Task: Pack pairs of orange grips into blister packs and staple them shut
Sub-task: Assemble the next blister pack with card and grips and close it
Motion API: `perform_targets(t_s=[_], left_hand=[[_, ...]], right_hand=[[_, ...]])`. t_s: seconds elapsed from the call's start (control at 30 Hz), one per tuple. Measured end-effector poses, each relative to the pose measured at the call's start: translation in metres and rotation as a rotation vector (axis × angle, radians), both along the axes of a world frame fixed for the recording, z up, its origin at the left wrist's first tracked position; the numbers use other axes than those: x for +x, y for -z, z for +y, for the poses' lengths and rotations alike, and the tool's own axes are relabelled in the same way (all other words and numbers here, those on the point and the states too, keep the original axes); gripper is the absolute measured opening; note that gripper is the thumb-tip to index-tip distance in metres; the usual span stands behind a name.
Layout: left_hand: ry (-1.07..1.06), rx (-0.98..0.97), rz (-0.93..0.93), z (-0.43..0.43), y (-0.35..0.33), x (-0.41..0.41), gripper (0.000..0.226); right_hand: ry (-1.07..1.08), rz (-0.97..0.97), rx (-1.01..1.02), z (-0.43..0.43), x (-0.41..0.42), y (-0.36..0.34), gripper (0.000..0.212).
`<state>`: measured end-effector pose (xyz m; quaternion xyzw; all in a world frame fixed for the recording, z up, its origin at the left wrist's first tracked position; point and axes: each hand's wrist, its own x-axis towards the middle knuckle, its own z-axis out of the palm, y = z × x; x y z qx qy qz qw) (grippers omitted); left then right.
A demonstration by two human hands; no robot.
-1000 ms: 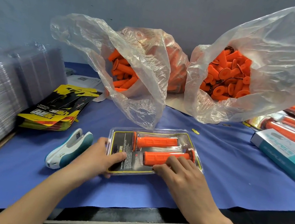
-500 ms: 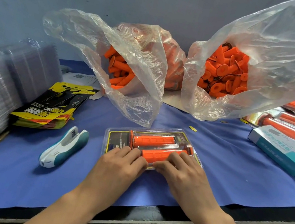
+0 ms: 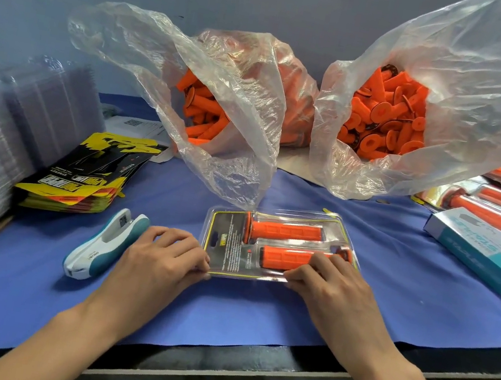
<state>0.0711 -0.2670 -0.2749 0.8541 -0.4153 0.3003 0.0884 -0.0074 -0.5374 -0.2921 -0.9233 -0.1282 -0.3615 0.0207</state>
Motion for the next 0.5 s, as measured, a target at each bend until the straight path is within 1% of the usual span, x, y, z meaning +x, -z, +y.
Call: perform_targets(t_s=[0.13, 0.27, 0.3, 0.33, 0.37, 0.4, 0.43, 0.5], left_hand=[[0.023, 0.032, -0.025, -0.004, 0.002, -0.002, 0.018], [0.025, 0.038, -0.027, -0.003, -0.002, -0.003, 0.022], [0.024, 0.04, -0.028, -0.003, -0.004, -0.003, 0.022], [0.023, 0.044, -0.029, -0.004, -0.005, -0.004, 0.022], [0.024, 0.048, -0.029, -0.005, -0.005, -0.005, 0.022], [0.024, 0.051, -0.029, -0.005, -0.006, -0.006, 0.023], [0.022, 0.051, -0.025, -0.006, -0.007, -0.006, 0.023], [0.015, 0.043, -0.02, -0.005, -0.01, -0.005, 0.024]], right_hand=[[0.021, 0.02, -0.028, 0.001, 0.001, 0.002, 0.019], [-0.026, -0.005, -0.086, 0.014, -0.002, -0.004, 0.014], [-0.054, -0.008, -0.066, 0.022, -0.003, -0.005, 0.013], [-0.1, 0.013, 0.006, 0.032, -0.006, -0.007, 0.014], [-0.161, 0.07, 0.153, 0.045, -0.009, -0.007, 0.014], [-0.215, 0.167, 0.374, 0.059, -0.013, -0.008, 0.014], [-0.241, 0.312, 0.66, 0.073, -0.017, -0.008, 0.016], [-0.197, 0.724, 1.289, 0.093, -0.017, -0.014, 0.026]])
